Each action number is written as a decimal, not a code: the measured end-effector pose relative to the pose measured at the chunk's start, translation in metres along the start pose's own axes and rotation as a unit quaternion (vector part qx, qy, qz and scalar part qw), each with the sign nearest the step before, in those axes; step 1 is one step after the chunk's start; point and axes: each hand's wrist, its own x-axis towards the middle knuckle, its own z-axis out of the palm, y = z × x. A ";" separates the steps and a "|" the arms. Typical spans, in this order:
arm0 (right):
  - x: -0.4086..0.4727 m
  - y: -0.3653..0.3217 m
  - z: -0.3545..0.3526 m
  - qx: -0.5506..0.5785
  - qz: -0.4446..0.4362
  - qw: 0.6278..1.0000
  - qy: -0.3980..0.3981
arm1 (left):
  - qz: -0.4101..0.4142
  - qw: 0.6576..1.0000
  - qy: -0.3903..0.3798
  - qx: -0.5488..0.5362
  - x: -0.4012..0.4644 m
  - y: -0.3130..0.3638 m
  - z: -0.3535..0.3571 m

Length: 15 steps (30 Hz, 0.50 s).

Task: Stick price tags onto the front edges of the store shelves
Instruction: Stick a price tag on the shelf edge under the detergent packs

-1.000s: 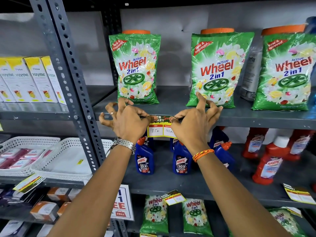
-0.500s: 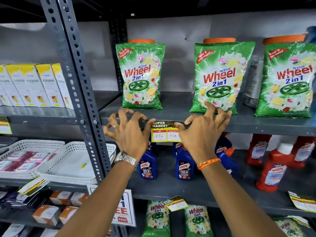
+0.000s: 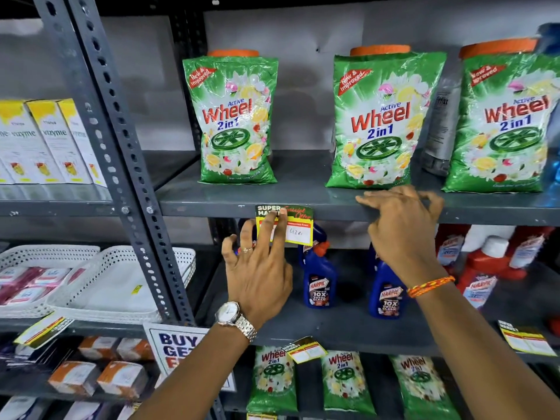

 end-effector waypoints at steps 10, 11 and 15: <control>-0.011 0.041 0.024 0.075 -0.162 0.984 0.002 | 0.000 0.998 0.030 0.059 0.007 0.006 0.011; -0.012 0.043 0.025 0.068 -0.169 0.983 0.000 | 0.004 0.998 0.032 0.061 0.008 0.008 0.011; -0.012 0.045 0.023 0.059 -0.180 0.982 -0.015 | 0.012 0.998 0.009 0.059 0.007 0.009 0.004</control>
